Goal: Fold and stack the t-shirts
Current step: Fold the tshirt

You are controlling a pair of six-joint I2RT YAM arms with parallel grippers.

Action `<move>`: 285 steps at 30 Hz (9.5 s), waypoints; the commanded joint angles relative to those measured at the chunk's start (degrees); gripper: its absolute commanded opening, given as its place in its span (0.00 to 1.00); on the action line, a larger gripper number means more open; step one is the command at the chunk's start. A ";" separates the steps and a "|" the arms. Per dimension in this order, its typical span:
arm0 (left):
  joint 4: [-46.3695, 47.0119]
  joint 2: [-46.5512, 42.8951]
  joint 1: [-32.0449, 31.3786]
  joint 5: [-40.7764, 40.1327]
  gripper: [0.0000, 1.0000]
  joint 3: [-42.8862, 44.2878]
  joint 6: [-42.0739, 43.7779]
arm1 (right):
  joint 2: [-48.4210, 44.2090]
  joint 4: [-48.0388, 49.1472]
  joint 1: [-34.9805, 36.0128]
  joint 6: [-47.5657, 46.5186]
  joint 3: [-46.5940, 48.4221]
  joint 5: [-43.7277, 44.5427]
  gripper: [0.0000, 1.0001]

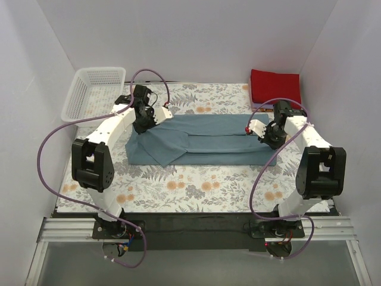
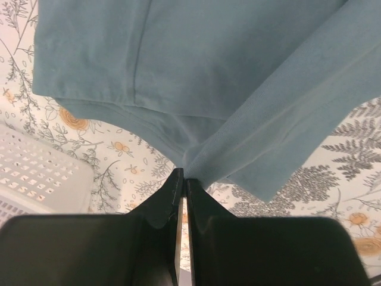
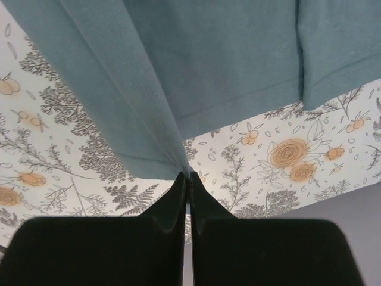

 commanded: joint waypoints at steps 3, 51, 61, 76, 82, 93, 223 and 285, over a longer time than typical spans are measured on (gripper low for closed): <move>4.38 2.74 1.64 0.57 0.00 4.14 3.26 | 5.15 -0.80 -0.45 -2.19 6.01 -0.21 0.01; 7.55 15.75 4.63 -0.48 0.00 10.56 5.55 | 20.45 -0.71 -1.94 -0.78 17.88 1.20 0.01; 8.60 17.16 5.42 -0.74 0.00 9.85 5.29 | 23.44 -0.63 -1.76 0.80 20.52 1.29 0.01; 2.27 6.10 19.39 22.01 0.39 5.15 -23.18 | 12.54 -7.74 -3.96 15.82 20.09 -8.37 0.59; 8.85 0.11 19.57 25.97 0.40 -7.70 -31.62 | 13.06 -7.75 -3.96 21.44 14.02 -12.68 0.48; 18.71 0.02 19.57 19.83 0.29 -21.59 -36.37 | 18.16 1.03 -3.96 25.85 6.99 -8.39 0.40; 22.40 -12.73 14.82 28.08 0.45 -28.46 -59.92 | 17.19 16.41 29.96 36.58 27.99 -21.92 0.68; 34.62 10.83 14.82 38.81 0.00 -7.73 -72.23 | 38.11 21.35 33.39 38.86 41.69 -33.25 0.68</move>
